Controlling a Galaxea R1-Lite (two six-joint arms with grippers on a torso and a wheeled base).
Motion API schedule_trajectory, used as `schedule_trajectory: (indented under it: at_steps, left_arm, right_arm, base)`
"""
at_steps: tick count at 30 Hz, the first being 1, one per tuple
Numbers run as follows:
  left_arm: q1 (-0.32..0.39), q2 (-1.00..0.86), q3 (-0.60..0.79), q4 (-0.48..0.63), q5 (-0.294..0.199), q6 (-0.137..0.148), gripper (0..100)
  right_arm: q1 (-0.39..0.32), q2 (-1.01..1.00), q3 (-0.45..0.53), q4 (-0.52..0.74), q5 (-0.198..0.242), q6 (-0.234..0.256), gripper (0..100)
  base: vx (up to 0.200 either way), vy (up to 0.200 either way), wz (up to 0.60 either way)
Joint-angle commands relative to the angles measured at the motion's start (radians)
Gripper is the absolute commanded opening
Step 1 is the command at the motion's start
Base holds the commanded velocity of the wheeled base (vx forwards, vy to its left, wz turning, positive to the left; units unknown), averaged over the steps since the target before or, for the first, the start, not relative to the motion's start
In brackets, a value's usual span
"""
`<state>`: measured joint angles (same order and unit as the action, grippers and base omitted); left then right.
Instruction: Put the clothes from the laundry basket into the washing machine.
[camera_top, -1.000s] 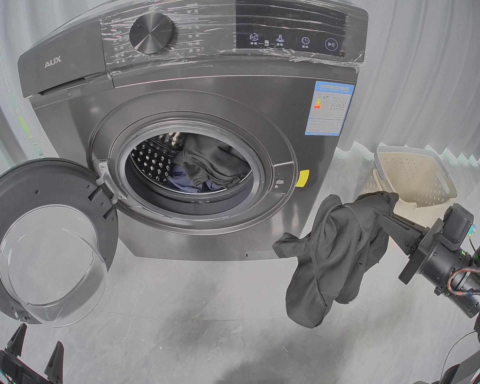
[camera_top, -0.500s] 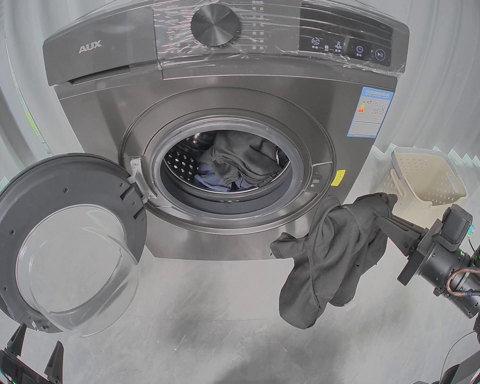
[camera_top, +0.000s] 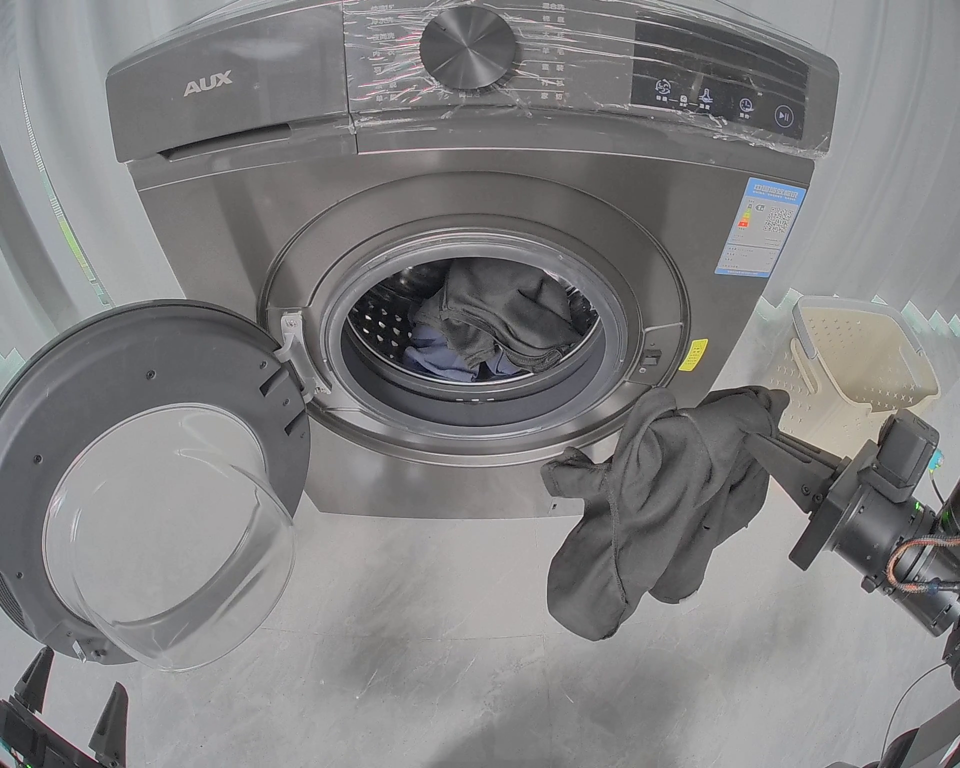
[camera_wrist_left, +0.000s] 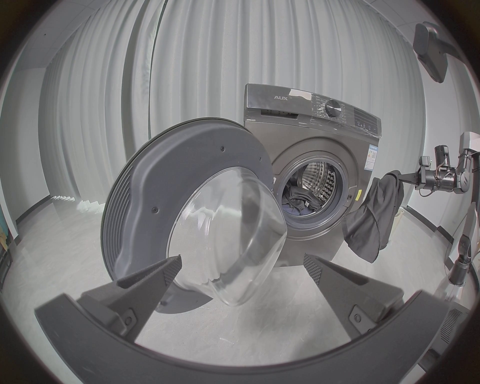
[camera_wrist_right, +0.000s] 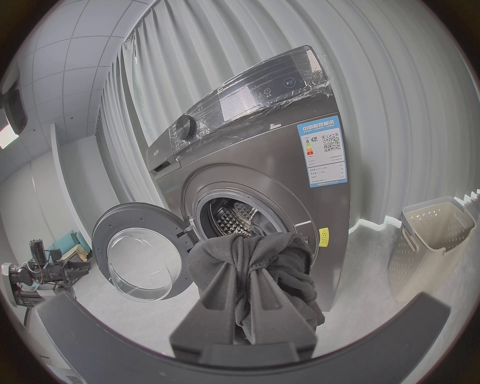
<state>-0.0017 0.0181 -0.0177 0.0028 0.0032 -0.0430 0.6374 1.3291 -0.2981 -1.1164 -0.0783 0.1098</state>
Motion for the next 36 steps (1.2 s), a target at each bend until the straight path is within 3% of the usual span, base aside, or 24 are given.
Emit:
schedule_trajectory:
  at_steps: [1, 6, 16, 22, 24, 27, 29, 33, 36]
  left_arm:
    - [0.000, -0.018, 0.015, 0.000, 0.001, -0.002, 100]
    - [0.000, -0.018, 0.015, 0.000, 0.001, 0.000, 100]
    - [0.000, -0.018, 0.015, 0.000, 0.001, 0.002, 100]
    - [0.002, -0.018, 0.016, -0.003, 0.006, 0.018, 100]
    - [0.005, -0.018, 0.016, 0.000, 0.006, 0.046, 100]
    - [0.005, -0.018, 0.016, 0.000, 0.006, 0.048, 100]
    - [0.005, -0.018, 0.016, 0.000, 0.004, 0.051, 100]
    - [0.005, -0.018, 0.018, -0.001, 0.000, 0.060, 100]
    - [0.005, -0.018, 0.016, -0.001, -0.005, 0.081, 100]
  right_arm:
    - [0.004, 0.004, 0.000, 0.000, 0.000, 0.004, 0]
    - [0.007, 0.010, 0.000, 0.000, 0.000, 0.007, 0]
    - [0.010, 0.010, -0.009, 0.000, 0.000, 0.007, 0]
    - [0.013, 0.065, -0.021, -0.008, 0.000, 0.014, 0]
    - [0.027, 0.120, -0.036, -0.049, 0.000, 0.024, 0]
    - [0.036, 0.133, -0.047, -0.069, -0.001, 0.027, 0]
    - [0.047, 0.186, -0.111, -0.120, -0.026, 0.041, 0]
    - [0.073, 0.203, -0.148, -0.120, -0.044, 0.041, 0]
    - [0.103, 0.231, -0.187, -0.122, -0.070, 0.042, 0]
  base:
    - [0.000, 0.000, 0.00]
    - [0.000, 0.000, 0.00]
    - [0.000, -0.180, 0.00]
    - [0.000, 0.000, 0.00]
    - [0.000, 0.000, 0.00]
    - [0.000, 0.000, 0.00]
    - [0.000, 0.000, 0.00]
    - [0.000, 0.000, 0.00]
    - [0.000, 0.000, 0.00]
